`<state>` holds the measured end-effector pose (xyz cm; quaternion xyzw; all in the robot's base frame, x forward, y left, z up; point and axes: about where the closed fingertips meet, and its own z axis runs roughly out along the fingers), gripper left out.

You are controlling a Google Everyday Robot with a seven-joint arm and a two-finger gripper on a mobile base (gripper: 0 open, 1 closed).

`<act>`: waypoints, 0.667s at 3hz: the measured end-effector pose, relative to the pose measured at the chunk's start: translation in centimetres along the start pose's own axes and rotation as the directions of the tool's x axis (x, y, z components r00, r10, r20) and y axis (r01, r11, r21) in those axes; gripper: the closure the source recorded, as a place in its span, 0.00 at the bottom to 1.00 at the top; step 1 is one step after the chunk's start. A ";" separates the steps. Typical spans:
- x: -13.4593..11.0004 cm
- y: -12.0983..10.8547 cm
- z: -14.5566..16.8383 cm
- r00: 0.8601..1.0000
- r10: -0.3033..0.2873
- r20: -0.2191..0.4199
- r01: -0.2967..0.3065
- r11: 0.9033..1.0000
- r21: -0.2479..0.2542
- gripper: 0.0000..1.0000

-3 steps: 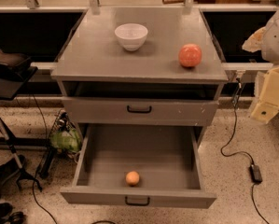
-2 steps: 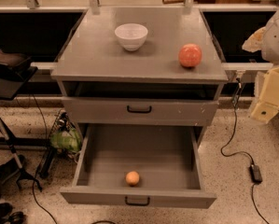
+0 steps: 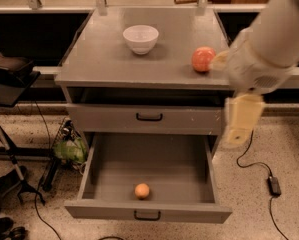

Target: Pick orange from middle drawer and place on counter

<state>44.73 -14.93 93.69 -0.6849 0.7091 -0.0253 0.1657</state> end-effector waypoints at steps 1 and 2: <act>-4.9 2.4 10.2 0.950 -0.307 0.051 0.311 0.939 -0.144 0.00; -8.2 5.5 19.7 0.803 -0.587 0.100 0.590 0.760 -0.273 0.00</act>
Offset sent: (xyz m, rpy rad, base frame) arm 0.0018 0.1779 -0.3080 -0.3341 0.2947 1.1097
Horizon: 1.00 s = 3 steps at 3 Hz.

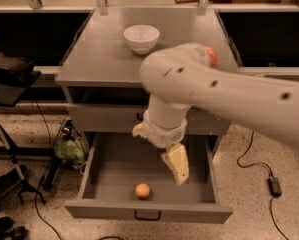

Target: Pick orange from middle drawer and place on counter

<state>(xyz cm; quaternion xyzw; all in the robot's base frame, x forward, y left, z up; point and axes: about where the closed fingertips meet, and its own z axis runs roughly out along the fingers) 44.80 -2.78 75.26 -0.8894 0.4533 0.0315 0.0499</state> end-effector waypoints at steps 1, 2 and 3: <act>-0.2 -0.2 1.8 0.998 -0.060 -0.015 0.059 0.998 -0.035 0.00; -0.2 -0.2 1.8 0.998 -0.059 -0.015 0.059 0.998 -0.035 0.00; 0.0 -1.0 2.6 0.997 -0.076 0.026 0.076 0.997 0.005 0.00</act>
Offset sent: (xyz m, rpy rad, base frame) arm 0.0001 0.0055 -0.0193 -0.0353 0.0126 0.0661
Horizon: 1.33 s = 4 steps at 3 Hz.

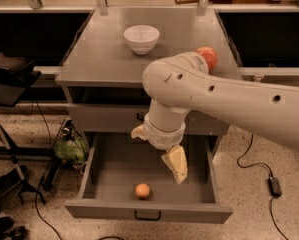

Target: Pick orange from middle drawer and place on counter

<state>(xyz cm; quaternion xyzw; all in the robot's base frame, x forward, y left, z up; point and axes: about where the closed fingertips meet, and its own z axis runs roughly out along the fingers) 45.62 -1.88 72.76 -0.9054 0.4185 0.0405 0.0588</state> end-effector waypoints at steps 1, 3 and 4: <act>0.8 -2.8 2.7 0.994 -0.105 0.028 0.102 0.991 0.084 0.00; 0.4 -8.1 11.1 0.924 -0.382 0.028 0.369 0.906 0.207 0.00; -0.5 -10.5 15.6 0.881 -0.473 0.027 0.459 0.865 0.204 0.00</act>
Offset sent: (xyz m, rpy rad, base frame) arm 0.0757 0.0704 -0.1137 0.2219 -0.2144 0.3893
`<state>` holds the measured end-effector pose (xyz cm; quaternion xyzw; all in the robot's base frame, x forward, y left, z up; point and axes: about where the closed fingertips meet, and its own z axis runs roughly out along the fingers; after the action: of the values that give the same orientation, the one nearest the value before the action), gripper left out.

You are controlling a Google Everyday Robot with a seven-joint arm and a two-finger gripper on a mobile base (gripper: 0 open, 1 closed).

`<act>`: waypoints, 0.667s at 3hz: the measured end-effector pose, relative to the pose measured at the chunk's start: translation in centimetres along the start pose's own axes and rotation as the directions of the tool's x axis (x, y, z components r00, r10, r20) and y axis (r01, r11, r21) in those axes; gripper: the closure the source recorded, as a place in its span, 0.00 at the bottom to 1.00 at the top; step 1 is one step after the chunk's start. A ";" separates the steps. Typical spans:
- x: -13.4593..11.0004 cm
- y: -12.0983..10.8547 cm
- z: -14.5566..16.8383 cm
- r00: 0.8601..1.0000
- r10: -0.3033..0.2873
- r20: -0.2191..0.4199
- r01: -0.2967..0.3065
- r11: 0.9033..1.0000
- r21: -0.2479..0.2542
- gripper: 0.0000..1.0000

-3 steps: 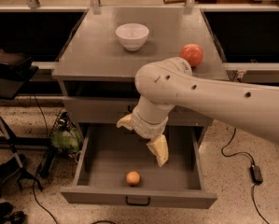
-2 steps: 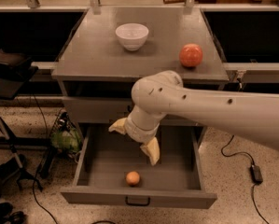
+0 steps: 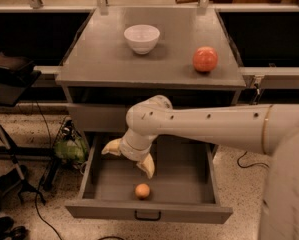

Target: Pick orange from middle drawer and place on counter

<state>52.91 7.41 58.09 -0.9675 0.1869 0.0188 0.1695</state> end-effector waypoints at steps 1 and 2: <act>0.8 -1.7 5.0 0.998 -0.061 0.018 0.062 0.997 -0.048 0.00; 1.9 -2.0 9.5 0.996 -0.084 0.037 0.088 0.989 -0.120 0.00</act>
Offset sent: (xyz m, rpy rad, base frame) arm 0.0483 0.0588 -0.1382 -0.1894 0.0785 0.1470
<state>55.72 11.65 49.59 -0.9827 0.1408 0.0381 0.1138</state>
